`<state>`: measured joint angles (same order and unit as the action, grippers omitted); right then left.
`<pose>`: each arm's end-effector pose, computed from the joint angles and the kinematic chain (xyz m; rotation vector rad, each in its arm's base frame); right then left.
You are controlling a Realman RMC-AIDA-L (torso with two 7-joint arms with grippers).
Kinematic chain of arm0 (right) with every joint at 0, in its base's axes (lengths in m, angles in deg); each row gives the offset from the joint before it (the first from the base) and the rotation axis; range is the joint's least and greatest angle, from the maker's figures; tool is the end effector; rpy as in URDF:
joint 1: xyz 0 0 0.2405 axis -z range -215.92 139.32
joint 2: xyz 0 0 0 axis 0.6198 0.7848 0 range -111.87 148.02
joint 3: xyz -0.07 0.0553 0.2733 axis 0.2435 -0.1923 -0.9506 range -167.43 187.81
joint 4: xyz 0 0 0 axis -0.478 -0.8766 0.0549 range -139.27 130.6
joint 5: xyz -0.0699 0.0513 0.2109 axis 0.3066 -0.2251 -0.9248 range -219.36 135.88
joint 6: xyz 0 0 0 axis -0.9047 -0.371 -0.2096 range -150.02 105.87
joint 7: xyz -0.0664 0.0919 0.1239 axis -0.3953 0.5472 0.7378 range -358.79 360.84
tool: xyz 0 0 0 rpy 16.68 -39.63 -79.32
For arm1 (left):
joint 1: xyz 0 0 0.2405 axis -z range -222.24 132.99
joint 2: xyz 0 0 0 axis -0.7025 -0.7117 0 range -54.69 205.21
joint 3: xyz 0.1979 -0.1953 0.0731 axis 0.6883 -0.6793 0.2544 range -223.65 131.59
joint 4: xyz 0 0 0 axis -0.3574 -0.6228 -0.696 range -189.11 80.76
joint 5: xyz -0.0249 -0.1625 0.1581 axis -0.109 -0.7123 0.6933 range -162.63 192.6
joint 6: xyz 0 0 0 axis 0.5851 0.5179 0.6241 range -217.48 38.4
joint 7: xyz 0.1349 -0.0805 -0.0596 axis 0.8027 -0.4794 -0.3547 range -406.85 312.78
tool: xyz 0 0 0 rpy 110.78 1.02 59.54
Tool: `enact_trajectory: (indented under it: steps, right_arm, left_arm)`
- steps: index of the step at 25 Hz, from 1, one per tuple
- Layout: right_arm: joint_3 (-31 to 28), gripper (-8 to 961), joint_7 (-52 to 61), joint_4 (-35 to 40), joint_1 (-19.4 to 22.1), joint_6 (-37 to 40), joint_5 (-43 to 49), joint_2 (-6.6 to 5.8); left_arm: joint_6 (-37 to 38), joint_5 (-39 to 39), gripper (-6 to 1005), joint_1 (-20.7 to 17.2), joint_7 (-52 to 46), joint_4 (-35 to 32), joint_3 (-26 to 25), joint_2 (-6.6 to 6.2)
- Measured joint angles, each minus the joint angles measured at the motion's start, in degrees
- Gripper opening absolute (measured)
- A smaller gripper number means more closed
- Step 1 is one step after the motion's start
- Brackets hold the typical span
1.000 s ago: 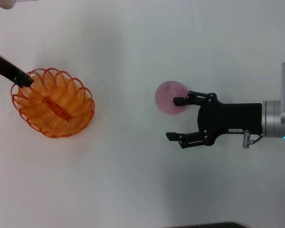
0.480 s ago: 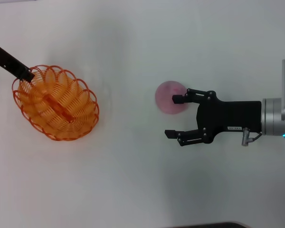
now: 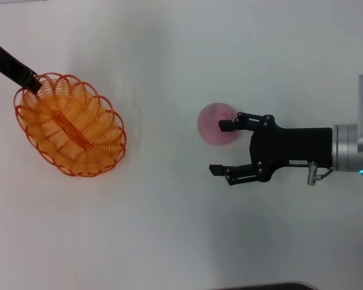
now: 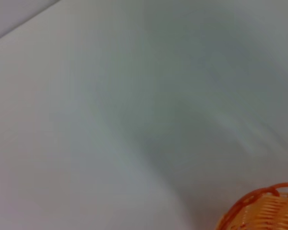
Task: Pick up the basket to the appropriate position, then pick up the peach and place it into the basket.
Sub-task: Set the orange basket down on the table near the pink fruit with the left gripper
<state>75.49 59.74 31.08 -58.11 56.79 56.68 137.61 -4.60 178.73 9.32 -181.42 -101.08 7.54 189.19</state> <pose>0.3138 0.3122 -0.0939 -2.7994 0.2927 0.5638 -0.2412 0.4710 0.0113 -2.4810 -1.0191 0.5981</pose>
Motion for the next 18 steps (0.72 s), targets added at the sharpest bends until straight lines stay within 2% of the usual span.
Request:
enact_trajectory:
  steps: [4,6,12,18]
  right_arm:
    - [0.0,946,0.0,-0.1,-0.2,0.0,0.0,0.00]
    - [0.0,946,0.0,-0.2,-0.2,0.1,0.0,0.00]
    - [0.0,946,0.0,-0.2,-0.3,0.1,0.0,0.00]
    - [0.0,945,0.0,0.0,-0.3,0.1,0.0,0.00]
  left_arm:
    - [1.5,-0.2,67,0.3,-1.2,1.4,-2.9,-0.66]
    - [3.9,-0.5,66,0.5,-1.4,1.8,-7.5,-1.12]
    - [8.7,-0.6,62,-0.3,-1.4,2.1,-16.4,-1.92]
    - [11.1,-1.9,63,-2.3,-1.6,2.5,-20.4,-2.06]
